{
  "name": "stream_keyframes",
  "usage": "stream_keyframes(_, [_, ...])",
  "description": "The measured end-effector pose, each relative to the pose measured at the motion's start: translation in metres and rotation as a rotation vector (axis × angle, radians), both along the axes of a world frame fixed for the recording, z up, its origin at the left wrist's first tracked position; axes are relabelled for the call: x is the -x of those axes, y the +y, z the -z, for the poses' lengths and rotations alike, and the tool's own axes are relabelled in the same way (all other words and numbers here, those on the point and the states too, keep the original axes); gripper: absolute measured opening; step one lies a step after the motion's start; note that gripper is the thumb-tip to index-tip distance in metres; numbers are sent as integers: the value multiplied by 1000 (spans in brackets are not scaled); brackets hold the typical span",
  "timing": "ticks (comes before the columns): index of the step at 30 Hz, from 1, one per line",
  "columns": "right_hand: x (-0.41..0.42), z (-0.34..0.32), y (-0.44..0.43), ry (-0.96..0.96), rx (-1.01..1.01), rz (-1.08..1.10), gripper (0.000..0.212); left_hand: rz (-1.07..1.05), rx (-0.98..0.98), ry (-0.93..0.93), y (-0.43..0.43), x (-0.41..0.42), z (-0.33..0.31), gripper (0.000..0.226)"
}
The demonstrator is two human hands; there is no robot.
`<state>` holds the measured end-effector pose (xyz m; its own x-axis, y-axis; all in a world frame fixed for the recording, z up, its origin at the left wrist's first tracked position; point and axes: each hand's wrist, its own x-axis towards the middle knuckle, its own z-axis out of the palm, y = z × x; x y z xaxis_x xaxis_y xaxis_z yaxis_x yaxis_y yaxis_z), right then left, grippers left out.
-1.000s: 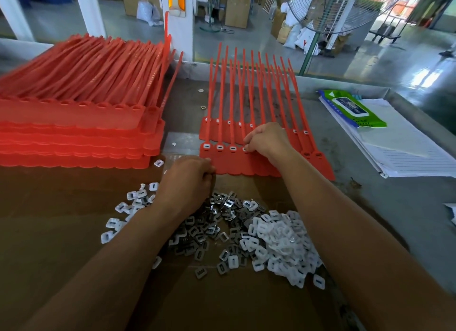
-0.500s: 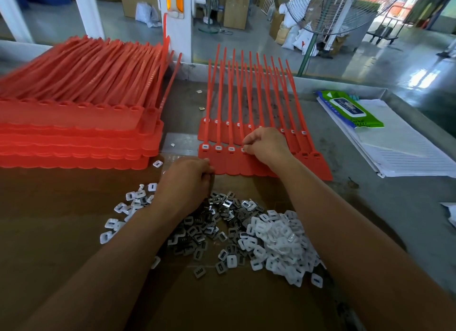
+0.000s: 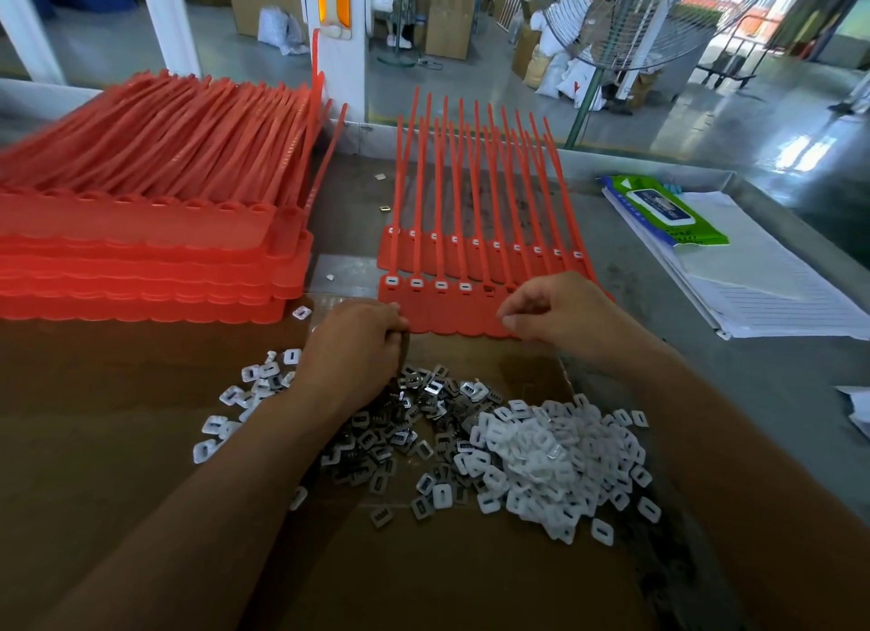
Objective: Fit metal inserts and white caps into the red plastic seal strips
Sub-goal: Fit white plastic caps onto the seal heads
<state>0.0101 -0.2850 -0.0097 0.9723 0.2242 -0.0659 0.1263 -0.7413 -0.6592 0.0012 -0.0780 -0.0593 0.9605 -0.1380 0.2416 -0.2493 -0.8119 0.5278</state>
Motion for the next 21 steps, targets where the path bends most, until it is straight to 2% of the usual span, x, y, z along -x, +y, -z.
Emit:
stream_keyframes(5, [27,-6,-11,150,125,-162,10,-4,-17,0,0,-1,0,28])
stream_keyframes(8, [34,-3,-12,230,130,-211,13,-1,-24,0,0,-1,0,28])
stream_keyframes(14, [32,5,-11,239,117,-177,20,-3,-18,1,-1,-2,0,27])
stream_keyframes(21, [30,5,-9,224,216,-179,18,1,-6,0,-1,-2,0,27])
